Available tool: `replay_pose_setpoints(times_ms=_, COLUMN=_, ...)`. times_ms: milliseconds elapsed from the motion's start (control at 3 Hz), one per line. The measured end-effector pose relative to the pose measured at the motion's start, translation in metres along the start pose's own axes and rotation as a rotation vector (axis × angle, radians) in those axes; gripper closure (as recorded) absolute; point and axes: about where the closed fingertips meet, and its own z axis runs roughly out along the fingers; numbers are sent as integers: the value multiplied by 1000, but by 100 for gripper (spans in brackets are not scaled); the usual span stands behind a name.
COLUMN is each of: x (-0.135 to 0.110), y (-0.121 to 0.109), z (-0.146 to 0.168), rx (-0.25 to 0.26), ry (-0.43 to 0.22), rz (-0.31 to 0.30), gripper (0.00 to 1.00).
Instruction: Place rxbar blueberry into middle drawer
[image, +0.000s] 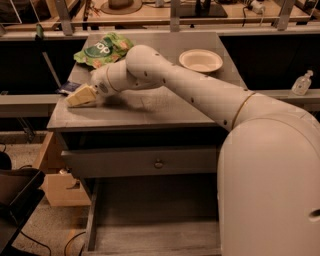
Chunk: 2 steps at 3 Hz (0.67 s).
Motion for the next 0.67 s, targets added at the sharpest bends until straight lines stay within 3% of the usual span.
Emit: replay_pose_setpoints(times_ms=667, x=4, y=1, z=3, rx=19, ry=35, rz=2, gripper=70)
